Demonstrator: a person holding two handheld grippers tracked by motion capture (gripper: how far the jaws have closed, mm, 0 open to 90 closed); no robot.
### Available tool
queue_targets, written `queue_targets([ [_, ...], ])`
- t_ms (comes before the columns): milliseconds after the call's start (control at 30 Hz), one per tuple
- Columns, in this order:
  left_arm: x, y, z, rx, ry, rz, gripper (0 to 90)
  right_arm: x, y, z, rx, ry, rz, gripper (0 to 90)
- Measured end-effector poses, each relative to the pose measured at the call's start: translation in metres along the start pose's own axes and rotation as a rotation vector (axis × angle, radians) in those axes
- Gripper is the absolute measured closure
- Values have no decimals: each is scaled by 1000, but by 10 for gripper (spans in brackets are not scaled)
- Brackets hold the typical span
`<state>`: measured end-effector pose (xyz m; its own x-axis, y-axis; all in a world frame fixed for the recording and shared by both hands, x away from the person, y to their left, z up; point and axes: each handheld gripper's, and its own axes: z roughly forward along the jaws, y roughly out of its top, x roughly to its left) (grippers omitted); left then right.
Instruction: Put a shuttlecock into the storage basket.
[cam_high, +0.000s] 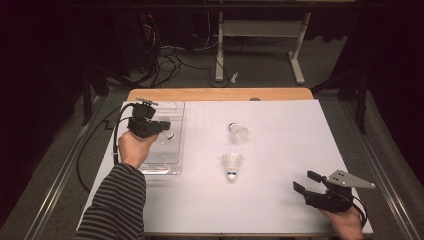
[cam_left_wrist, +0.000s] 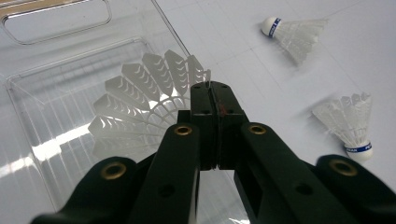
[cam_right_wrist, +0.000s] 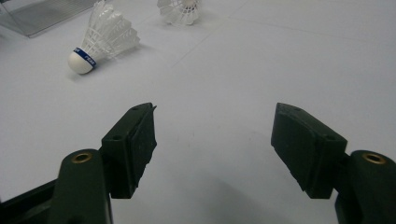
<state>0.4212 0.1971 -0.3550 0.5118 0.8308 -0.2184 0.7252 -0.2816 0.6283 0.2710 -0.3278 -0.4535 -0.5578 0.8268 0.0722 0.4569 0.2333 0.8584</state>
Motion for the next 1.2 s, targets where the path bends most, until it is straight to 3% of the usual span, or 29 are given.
queue_targets([
  [1200,8,18,26,55,39,-31,884,0,0,0,0,4,0,313],
])
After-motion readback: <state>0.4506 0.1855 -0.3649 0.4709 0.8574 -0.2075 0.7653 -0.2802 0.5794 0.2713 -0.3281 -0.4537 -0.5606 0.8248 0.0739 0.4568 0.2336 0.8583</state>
